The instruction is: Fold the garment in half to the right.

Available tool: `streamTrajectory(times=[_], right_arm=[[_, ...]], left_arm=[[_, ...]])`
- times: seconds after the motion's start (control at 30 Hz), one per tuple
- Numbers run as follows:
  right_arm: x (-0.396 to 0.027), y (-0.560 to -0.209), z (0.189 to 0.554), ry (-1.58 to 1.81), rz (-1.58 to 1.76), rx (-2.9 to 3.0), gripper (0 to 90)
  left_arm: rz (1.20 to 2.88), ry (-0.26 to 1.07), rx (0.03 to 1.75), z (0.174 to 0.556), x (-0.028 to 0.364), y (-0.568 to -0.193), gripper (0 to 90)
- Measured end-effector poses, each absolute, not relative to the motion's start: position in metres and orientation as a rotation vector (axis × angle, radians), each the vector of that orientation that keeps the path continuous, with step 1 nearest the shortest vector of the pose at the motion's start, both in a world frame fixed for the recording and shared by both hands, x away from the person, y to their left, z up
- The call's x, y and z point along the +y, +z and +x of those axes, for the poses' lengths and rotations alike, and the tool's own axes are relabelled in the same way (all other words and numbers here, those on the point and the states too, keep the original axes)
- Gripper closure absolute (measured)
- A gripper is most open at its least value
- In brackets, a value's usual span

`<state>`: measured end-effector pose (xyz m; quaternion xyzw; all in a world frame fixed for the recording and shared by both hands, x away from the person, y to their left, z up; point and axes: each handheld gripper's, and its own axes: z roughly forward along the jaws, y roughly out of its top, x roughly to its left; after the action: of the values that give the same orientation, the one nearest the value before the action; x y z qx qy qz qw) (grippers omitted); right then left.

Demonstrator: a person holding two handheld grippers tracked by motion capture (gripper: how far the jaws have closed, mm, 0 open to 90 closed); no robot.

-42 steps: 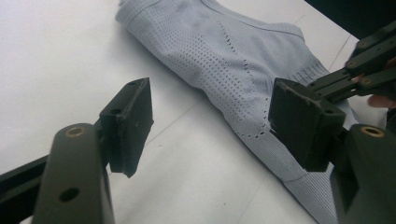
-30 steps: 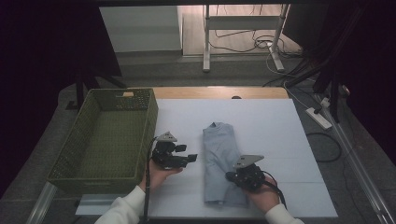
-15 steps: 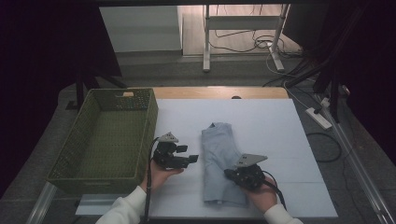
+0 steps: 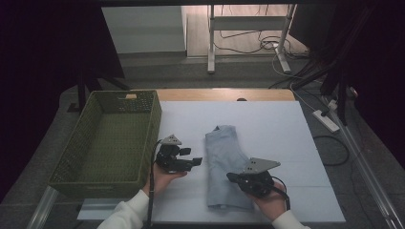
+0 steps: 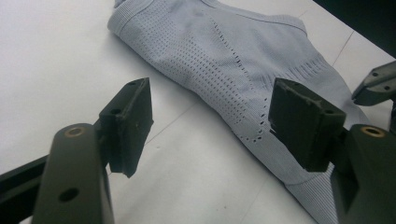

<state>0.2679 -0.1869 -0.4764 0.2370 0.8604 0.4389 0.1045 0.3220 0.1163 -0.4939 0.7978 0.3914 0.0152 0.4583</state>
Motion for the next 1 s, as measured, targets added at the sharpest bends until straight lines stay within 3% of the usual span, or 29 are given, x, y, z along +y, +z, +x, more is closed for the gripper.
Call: streamTrajectory(times=[0.33, 0.47, 1.0], right_arm=[[-0.193, -0.478, 0.266, 1.308, 0.696, 2.551, 64.1], [-0.193, -0.477, 0.266, 1.323, 0.686, 2.551, 58.4], [-0.183, -0.473, 0.244, 1.318, 0.598, 2.598, 51.8]], left_arm=[[1.956, 0.036, 0.966, 0.325, 0.119, -0.494, 31.2], [1.953, 0.033, 0.968, 0.326, 0.120, -0.495, 31.2], [1.950, 0.036, 0.954, 0.324, 0.119, -0.493, 30.4]])
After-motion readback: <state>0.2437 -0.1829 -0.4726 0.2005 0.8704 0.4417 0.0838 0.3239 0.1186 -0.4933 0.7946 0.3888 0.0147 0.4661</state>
